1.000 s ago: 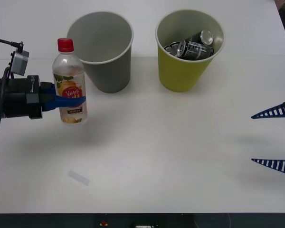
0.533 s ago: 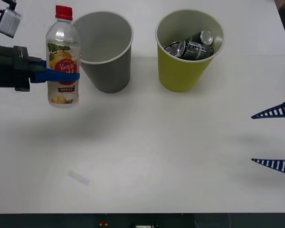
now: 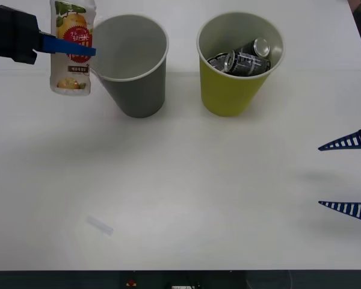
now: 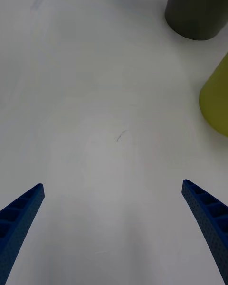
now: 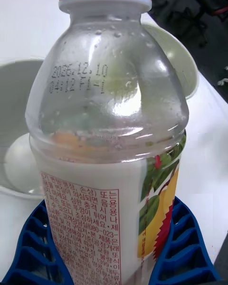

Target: Put the can into the green bin and the plastic bottle into the gray bin

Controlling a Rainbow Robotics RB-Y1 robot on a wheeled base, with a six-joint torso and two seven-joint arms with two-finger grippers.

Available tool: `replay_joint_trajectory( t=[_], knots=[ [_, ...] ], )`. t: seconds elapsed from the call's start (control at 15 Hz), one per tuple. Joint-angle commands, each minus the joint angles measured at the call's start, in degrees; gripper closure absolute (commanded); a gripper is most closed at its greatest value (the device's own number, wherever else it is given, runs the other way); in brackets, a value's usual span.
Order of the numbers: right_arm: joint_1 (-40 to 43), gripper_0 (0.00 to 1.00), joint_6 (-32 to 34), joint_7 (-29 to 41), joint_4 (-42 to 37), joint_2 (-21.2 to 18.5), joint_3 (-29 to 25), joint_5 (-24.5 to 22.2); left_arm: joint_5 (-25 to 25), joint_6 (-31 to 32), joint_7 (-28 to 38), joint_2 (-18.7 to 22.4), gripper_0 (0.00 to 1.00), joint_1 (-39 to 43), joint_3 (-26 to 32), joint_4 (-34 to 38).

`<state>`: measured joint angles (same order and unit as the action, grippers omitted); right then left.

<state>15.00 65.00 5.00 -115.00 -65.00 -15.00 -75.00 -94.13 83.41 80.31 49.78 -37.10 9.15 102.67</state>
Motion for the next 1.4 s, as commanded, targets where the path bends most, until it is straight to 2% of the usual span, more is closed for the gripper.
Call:
replay_joint_trajectory(
  t=[0.07,0.13,0.27,0.53,0.8,1.13,1.33,1.4],
  knots=[
    [0.0,0.0,0.0,0.0,0.0,0.0,0.0,0.0,-6.5,1.05,1.78,-0.3,1.0,-3.86,-2.12,-0.19],
    [0.0,0.0,0.0,0.0,0.0,0.0,0.0,0.0,-7.82,1.14,5.91,-0.3,1.0,-5.88,-4.23,-0.27],
    [0.0,0.0,0.0,0.0,0.0,0.0,0.0,0.0,-10.63,1.14,5.91,-0.92,1.0,-7.64,-5.72,-0.89],
    [0.0,0.0,0.0,0.0,0.0,0.0,0.0,0.0,-16.34,1.14,5.91,-3.9,1.0,-14.93,-11.26,-6.78],
    [0.0,0.0,0.0,0.0,0.0,0.0,0.0,0.0,-23.81,-1.5,5.91,-7.24,1.0,-21.52,-16.89,-13.11],
    [0.0,0.0,0.0,0.0,0.0,0.0,0.0,0.0,-29.97,-4.93,5.91,-9.62,1.0,-24.16,-20.58,-17.06],
    [0.0,0.0,0.0,0.0,0.0,0.0,0.0,0.0,-30.76,-5.1,4.07,-9.79,0.99,-24.16,-20.49,-17.06],
    [0.0,0.0,0.0,0.0,0.0,0.0,0.0,0.0,-30.76,-5.19,3.54,-9.79,0.77,-24.16,-20.49,-17.15]
  ],
)
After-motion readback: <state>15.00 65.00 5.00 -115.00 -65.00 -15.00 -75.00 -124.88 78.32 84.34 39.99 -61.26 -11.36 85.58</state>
